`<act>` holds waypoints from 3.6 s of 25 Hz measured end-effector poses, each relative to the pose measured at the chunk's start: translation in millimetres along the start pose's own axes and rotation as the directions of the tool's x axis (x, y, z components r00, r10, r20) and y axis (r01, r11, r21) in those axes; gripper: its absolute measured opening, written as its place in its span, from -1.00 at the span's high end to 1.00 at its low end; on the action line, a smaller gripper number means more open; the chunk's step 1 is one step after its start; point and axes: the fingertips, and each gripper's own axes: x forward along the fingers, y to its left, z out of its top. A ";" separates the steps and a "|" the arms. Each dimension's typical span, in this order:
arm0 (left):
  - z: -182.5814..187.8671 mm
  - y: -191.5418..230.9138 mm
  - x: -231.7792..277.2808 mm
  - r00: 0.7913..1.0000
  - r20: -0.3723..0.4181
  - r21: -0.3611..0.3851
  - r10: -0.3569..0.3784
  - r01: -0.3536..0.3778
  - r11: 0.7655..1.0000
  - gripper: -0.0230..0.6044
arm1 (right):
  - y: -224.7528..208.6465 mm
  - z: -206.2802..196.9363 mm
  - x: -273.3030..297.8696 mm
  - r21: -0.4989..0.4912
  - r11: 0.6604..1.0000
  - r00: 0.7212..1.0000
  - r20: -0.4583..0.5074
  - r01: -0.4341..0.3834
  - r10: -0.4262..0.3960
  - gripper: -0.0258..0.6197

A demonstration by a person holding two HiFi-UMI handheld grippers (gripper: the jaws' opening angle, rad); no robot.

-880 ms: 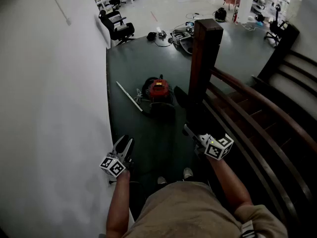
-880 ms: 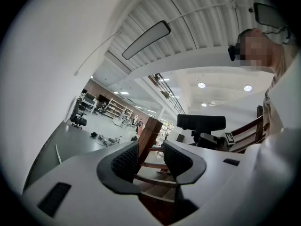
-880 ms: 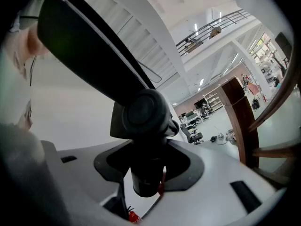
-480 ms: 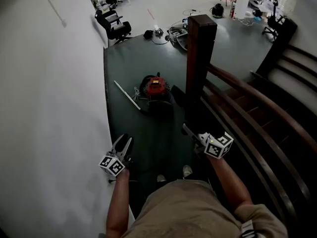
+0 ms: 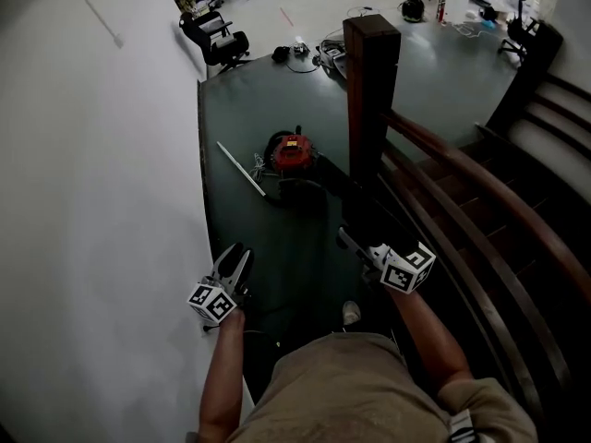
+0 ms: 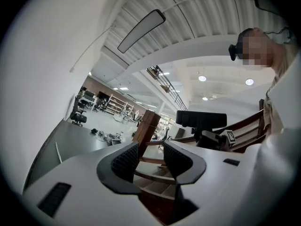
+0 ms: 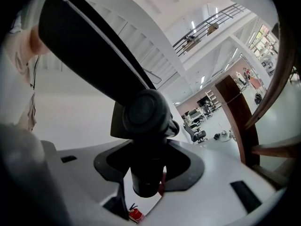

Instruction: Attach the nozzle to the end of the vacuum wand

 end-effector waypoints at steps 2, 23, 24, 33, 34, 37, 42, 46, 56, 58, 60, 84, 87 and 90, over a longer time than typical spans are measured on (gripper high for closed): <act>1.4 -9.8 4.2 1.000 0.002 -0.001 0.006 -0.006 1.000 0.37 | -4.3 2.0 -2.3 0.014 1.000 1.000 -0.006 -0.009 0.009 0.35; 57.9 176.0 42.0 1.000 0.029 -0.020 0.004 -0.004 1.000 0.37 | -40.1 -11.8 189.9 -0.039 0.999 0.997 -0.078 0.014 -0.017 0.35; 62.4 189.7 42.6 1.000 0.028 -0.020 0.005 -0.005 1.000 0.37 | -40.9 -11.7 202.4 -0.046 0.999 0.997 -0.080 0.017 -0.021 0.35; 116.6 316.4 51.0 0.999 0.040 -0.039 -0.002 0.003 0.999 0.37 | -49.7 -8.2 336.4 -0.050 0.997 0.997 -0.040 0.061 -0.063 0.35; 118.1 330.1 54.0 0.999 0.036 -0.040 -0.006 0.007 0.999 0.37 | -52.4 -10.8 349.9 -0.049 0.997 0.997 -0.034 0.064 -0.066 0.35; 121.4 368.6 64.1 1.000 0.024 -0.050 -0.006 0.007 0.999 0.37 | -56.0 -14.6 387.5 -0.044 0.997 0.997 -0.028 0.069 -0.070 0.35; 130.7 403.7 76.6 0.999 0.037 -0.081 0.008 -0.005 0.997 0.37 | -56.6 -15.1 423.1 -0.064 0.997 0.998 -0.042 0.051 -0.054 0.35; 147.7 435.2 98.4 0.999 0.050 -0.078 0.015 -0.011 0.997 0.37 | -69.0 -7.9 462.1 -0.085 0.996 0.999 -0.035 0.031 -0.034 0.35; 206.7 513.3 168.0 0.997 0.053 -0.046 0.048 -0.046 0.998 0.37 | -145.7 8.2 577.2 -0.087 0.996 0.998 -0.060 0.003 -0.008 0.35; 220.3 531.9 183.9 0.996 0.052 -0.046 0.067 -0.065 0.997 0.37 | -166.0 13.6 604.1 -0.079 0.997 0.998 -0.066 -0.005 0.000 0.35; 231.6 546.6 201.7 0.995 0.042 -0.045 0.086 -0.084 0.995 0.37 | -181.4 25.9 630.0 -0.086 0.996 0.997 -0.075 -0.025 0.018 0.35; 272.5 693.5 408.9 0.981 -0.106 -0.080 0.163 -0.172 0.982 0.37 | -395.5 45.0 790.5 0.024 0.999 0.994 -0.110 0.031 -0.028 0.35; 269.6 706.8 413.9 0.979 -0.118 -0.089 0.169 -0.180 0.980 0.37 | -402.2 44.2 796.3 0.021 0.999 0.993 -0.108 0.040 -0.037 0.35; 262.5 721.8 418.1 0.976 -0.128 -0.114 0.174 -0.189 0.975 0.37 | -406.5 42.8 804.5 0.017 0.999 0.992 -0.116 0.048 -0.046 0.35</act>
